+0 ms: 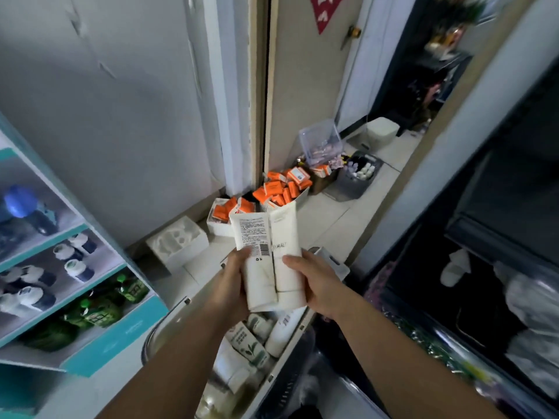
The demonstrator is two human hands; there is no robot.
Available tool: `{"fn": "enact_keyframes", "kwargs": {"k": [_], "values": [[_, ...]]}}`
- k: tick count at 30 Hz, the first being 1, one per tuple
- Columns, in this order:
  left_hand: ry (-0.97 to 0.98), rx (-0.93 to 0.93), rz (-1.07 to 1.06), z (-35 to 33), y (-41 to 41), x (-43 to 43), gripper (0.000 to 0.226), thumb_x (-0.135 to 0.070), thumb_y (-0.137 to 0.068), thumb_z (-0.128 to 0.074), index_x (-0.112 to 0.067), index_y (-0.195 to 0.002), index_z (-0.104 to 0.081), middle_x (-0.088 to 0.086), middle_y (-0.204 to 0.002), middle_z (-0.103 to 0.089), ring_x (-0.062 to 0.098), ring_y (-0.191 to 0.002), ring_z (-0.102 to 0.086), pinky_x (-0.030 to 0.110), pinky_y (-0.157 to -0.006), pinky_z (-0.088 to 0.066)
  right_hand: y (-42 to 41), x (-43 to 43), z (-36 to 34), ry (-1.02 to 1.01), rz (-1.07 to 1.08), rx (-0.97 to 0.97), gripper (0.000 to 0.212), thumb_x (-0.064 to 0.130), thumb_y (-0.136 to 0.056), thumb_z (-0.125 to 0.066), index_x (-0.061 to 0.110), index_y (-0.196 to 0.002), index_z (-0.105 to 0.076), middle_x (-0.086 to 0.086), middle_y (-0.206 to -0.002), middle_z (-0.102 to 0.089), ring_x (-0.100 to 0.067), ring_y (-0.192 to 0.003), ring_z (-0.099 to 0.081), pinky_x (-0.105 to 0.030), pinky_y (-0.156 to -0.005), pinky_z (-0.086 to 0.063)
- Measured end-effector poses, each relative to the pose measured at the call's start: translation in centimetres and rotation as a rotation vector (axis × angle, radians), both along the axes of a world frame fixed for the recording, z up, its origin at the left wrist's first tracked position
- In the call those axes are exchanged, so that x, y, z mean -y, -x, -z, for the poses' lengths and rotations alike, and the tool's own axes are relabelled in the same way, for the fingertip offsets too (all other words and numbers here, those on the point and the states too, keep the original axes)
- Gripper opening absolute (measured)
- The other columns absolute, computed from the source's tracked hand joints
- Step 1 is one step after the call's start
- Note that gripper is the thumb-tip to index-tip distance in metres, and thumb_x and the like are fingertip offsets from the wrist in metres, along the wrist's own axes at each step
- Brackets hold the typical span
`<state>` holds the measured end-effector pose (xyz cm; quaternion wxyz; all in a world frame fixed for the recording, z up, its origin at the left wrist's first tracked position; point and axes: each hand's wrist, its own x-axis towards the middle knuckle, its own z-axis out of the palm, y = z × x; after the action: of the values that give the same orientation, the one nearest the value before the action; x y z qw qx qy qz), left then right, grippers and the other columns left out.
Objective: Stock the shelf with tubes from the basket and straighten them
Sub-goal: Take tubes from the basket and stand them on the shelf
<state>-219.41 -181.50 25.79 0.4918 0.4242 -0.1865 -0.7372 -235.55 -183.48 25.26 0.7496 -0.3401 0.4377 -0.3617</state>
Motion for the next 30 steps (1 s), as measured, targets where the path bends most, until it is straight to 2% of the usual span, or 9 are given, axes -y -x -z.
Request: {"fn": "enact_keyframes", "kwargs": {"k": [3, 6, 9, 12, 16, 19, 23, 26, 30], "values": [[0.071, -0.253, 0.102, -2.6, 1.7, 1.1, 0.051, -0.031, -0.088, -0.033, -0.006, -0.096, -0.077, 0.018, -0.102, -0.072, 0.029, -0.089, -0.072, 0.038, -0.068, -0.06, 2.2, -0.2, -2.0, 0.031, 0.187, 0.02, 0.038, 0.011, -0.09, -0.059, 0.013, -0.128, -0.055, -0.012, -0.114, -0.071, -0.028, -0.102, -0.067, -0.048, -0.089, -0.054], [0.085, -0.351, 0.187, -3.8, 3.7, 2.5, 0.049, -0.031, -0.082, -0.036, -0.001, -0.1, -0.07, 0.021, -0.098, -0.07, 0.035, -0.087, -0.071, 0.046, -0.076, -0.058, 4.6, -0.7, -4.2, 0.075, 0.303, 0.047, 0.028, 0.008, -0.096, -0.048, 0.011, -0.122, -0.057, -0.017, -0.106, -0.071, -0.029, -0.09, -0.068, -0.045, -0.079, -0.057], [0.109, -0.295, 0.242, -5.1, 6.1, 3.5, 0.042, -0.033, -0.088, -0.049, -0.002, -0.114, -0.059, 0.018, -0.099, -0.069, 0.032, -0.087, -0.069, 0.046, -0.083, -0.054, 7.0, -0.8, -6.1, 0.124, 0.4, 0.037, 0.029, 0.005, -0.093, -0.051, 0.015, -0.119, -0.06, -0.015, -0.101, -0.072, -0.028, -0.083, -0.069, -0.045, -0.075, -0.059], [0.195, -0.237, 0.256, -5.7, 8.5, 4.6, 0.052, -0.022, -0.072, -0.078, -0.01, -0.118, -0.056, 0.014, -0.096, -0.064, 0.027, -0.084, -0.066, 0.043, -0.072, -0.056, 9.7, -1.1, -7.8, 0.171, 0.496, 0.047, 0.026, 0.004, -0.092, -0.053, 0.015, -0.113, -0.063, -0.016, -0.101, -0.071, -0.031, -0.087, -0.067, -0.052, -0.081, -0.056], [0.309, -0.126, 0.336, -8.1, 12.6, 4.8, 0.047, -0.003, -0.08, -0.065, 0.004, -0.124, -0.052, 0.017, -0.098, -0.067, 0.028, -0.079, -0.069, 0.039, -0.067, -0.058, 12.9, -1.5, -9.5, 0.18, 0.59, 0.073, 0.039, 0.015, -0.078, -0.066, 0.009, -0.116, -0.063, -0.019, -0.104, -0.07, -0.032, -0.085, -0.069, -0.047, -0.071, -0.056], [0.378, -0.075, 0.372, -10.0, 16.2, 4.7, 0.044, -0.006, -0.078, -0.061, -0.005, -0.122, -0.055, 0.013, -0.103, -0.071, 0.026, -0.085, -0.069, 0.042, -0.073, -0.06, 15.4, -2.3, -10.9, 0.264, 0.658, 0.061, 0.049, 0.018, -0.073, -0.064, 0.007, -0.121, -0.061, -0.022, -0.111, -0.069, -0.035, -0.09, -0.067, -0.048, -0.074, -0.058], [0.507, -0.004, 0.395, -12.2, 21.2, 5.0, 0.055, -0.005, -0.08, -0.065, -0.009, -0.132, -0.048, 0.013, -0.126, -0.064, 0.031, -0.111, -0.064, 0.051, -0.095, -0.051, 19.8, -3.5, -13.3, 0.399, 0.76, 0.001, 0.037, 0.012, -0.081, -0.06, 0.008, -0.118, -0.063, -0.015, -0.116, -0.07, -0.033, -0.105, -0.066, -0.048, -0.09, -0.055], [0.574, -0.004, 0.437, -14.2, 25.6, 4.8, 0.058, -0.01, -0.079, -0.067, -0.012, -0.133, -0.045, 0.006, -0.125, -0.066, 0.026, -0.114, -0.064, 0.047, -0.095, -0.051, 23.1, -4.6, -15.8, 0.486, 0.809, -0.053, 0.037, 0.013, -0.084, -0.06, 0.008, -0.12, -0.062, -0.013, -0.116, -0.07, -0.028, -0.106, -0.067, -0.044, -0.09, -0.055], [0.6, 0.019, 0.453, -16.1, 32.0, 4.5, 0.05, -0.01, -0.085, -0.068, -0.017, -0.13, -0.047, 0.003, -0.124, -0.066, 0.024, -0.112, -0.065, 0.053, -0.095, -0.051, 27.5, -5.7, -18.1, 0.509, 0.95, -0.085, 0.023, 0.009, -0.095, -0.055, 0.014, -0.114, -0.065, -0.009, -0.112, -0.073, -0.028, -0.107, -0.068, -0.046, -0.091, -0.054]]}}
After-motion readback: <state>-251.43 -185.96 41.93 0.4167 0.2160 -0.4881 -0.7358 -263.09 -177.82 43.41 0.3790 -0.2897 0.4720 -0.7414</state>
